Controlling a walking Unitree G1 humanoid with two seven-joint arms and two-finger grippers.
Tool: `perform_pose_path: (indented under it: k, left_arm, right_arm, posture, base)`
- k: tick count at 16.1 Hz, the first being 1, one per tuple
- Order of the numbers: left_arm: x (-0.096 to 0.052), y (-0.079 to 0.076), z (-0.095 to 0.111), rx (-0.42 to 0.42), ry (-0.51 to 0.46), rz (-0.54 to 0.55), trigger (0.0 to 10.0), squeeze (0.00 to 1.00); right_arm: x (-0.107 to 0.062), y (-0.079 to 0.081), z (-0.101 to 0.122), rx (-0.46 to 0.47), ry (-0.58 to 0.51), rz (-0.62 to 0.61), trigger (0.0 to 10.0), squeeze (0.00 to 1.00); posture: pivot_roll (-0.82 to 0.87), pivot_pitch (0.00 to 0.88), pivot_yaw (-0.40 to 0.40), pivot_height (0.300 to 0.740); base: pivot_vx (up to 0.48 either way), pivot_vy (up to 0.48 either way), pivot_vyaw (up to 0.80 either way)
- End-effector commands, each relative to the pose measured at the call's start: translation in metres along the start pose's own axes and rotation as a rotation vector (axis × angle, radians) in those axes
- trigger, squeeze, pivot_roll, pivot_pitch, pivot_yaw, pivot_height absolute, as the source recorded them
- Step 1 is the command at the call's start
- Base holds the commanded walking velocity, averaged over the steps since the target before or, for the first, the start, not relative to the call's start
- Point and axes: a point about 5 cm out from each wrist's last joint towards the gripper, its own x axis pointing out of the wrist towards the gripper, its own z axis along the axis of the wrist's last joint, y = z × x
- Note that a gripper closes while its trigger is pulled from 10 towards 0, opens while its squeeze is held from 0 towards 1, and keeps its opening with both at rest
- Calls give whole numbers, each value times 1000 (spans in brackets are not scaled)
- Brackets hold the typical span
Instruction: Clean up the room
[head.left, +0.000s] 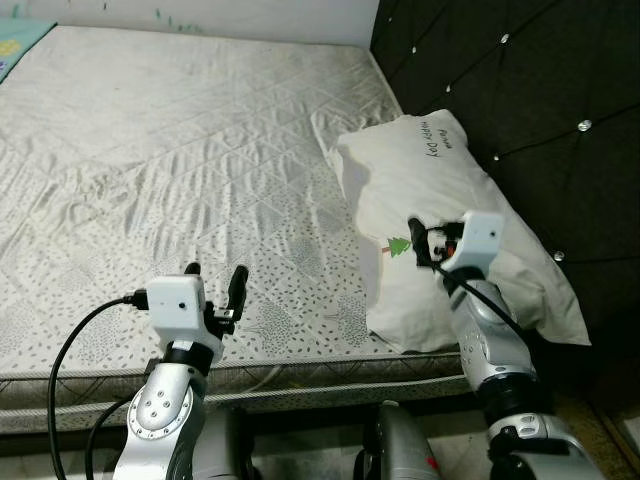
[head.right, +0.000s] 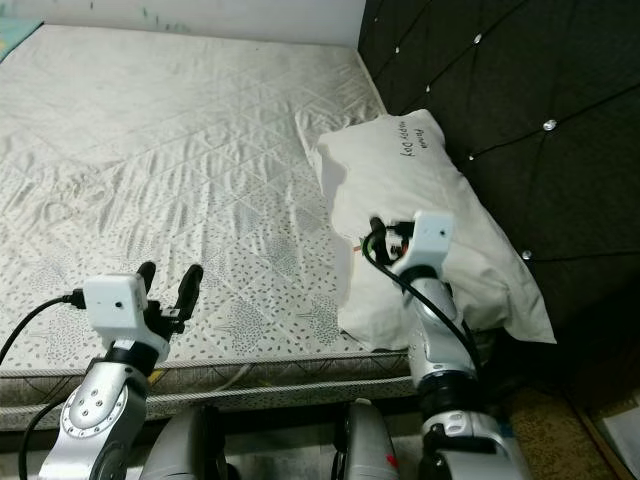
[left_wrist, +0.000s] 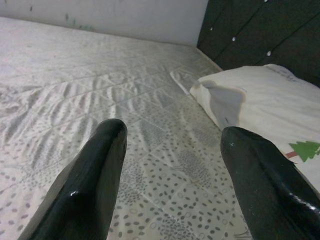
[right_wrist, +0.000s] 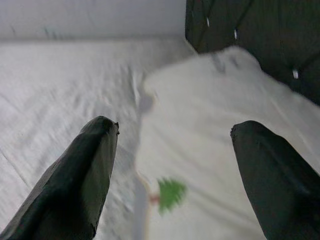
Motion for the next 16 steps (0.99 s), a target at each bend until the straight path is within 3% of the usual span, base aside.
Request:
perform_pose_path:
  k: [1,5,10,14,16]
  left_arm:
    - [1,-1,-2,-6,3,3,10000,0]
    - [4,-6,-5,-8,6,-12,10000,0]
    - [7,-6,-7,-8,8,-2,10000,0]
    - [8,-8,-8,-14,4,-3,10000,0]
    - [8,-4,-14,-35,37,48,10000,0]
  right_arm:
    - [1,5,7,18,-26,23,10000,0]
    - [0,21,12,29,-30,59,10000,0]
    - [-3,27,14,41,-26,69,10000,0]
    - [-9,28,12,34,-7,56,10000,0]
    - [-11,29,9,36,11,59,10000,0]
  posture:
    - [38,63,-60,648]
    - [34,74,-60,689]
    - [22,83,-57,740]
    - [17,83,-56,740]
    - [18,95,-63,740]
  base:
    - [0,0,0]
    - [0,0,0]
    - [0,0,0]
    - [0,0,0]
    - [0,0,0]
